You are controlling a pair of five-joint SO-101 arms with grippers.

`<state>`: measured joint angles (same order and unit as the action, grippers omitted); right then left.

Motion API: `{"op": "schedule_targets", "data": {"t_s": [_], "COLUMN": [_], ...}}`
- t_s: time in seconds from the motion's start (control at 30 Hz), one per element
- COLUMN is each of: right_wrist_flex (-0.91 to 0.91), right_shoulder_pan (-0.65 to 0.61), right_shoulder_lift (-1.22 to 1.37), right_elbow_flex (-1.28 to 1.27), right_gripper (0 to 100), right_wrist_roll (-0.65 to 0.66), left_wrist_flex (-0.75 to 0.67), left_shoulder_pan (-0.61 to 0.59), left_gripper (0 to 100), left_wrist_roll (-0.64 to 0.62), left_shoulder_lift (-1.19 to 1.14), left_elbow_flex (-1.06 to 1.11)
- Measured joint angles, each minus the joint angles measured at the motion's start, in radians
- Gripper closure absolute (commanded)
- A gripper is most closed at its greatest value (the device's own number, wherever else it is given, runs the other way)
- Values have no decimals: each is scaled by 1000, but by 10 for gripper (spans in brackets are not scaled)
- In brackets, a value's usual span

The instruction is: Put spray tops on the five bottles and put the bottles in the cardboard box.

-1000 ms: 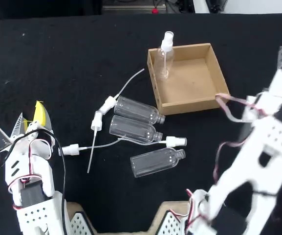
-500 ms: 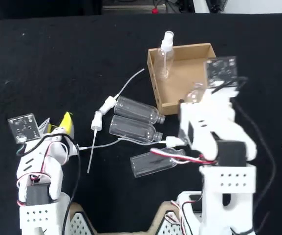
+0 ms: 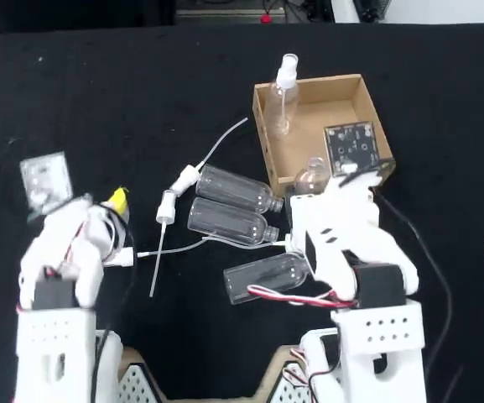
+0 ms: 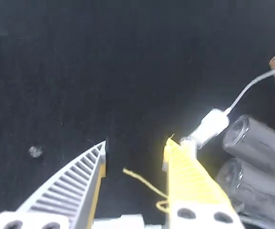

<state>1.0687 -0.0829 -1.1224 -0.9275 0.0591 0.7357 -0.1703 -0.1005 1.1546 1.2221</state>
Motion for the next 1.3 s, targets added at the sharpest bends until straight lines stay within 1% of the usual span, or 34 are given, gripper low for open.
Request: {"op": "schedule_targets", "data": {"t_s": [0.17,0.23,0.47,0.53,0.6,0.8,0.87,1.03,1.1,1.17,1.3], "right_wrist_flex": [0,0,0,0,-3,-34,-34,-34,-34,-34,-34], "right_shoulder_pan": [-2,-2,-2,-2,-2,-2,-2,-2,-2,-2,-2], "right_shoulder_lift": [-34,-38,-38,-38,-40,-40,-40,-40,-40,-40,-40], "right_elbow_flex": [-18,-18,-18,-18,-29,-57,-57,-57,-57,-57,-57], "right_gripper": [938,938,938,938,938,938,938,938,938,938,938], "right_wrist_roll": [-2,-2,-2,-2,-2,-2,-2,-2,-2,-2,-2], "left_wrist_flex": [6,61,405,476,505,505,489,451,440,416,310], "left_shoulder_pan": [2,2,2,2,2,0,2,2,2,2,2], "left_gripper": [802,801,800,800,800,799,790,679,672,672,672], "left_wrist_roll": [77,80,74,25,-44,-272,-298,-315,-321,-354,-434], "left_shoulder_lift": [-341,-420,-463,-468,-468,-468,-468,-468,-468,-468,-468], "left_elbow_flex": [-163,-209,-347,-351,-353,-322,-299,-209,-178,-160,-110]}}
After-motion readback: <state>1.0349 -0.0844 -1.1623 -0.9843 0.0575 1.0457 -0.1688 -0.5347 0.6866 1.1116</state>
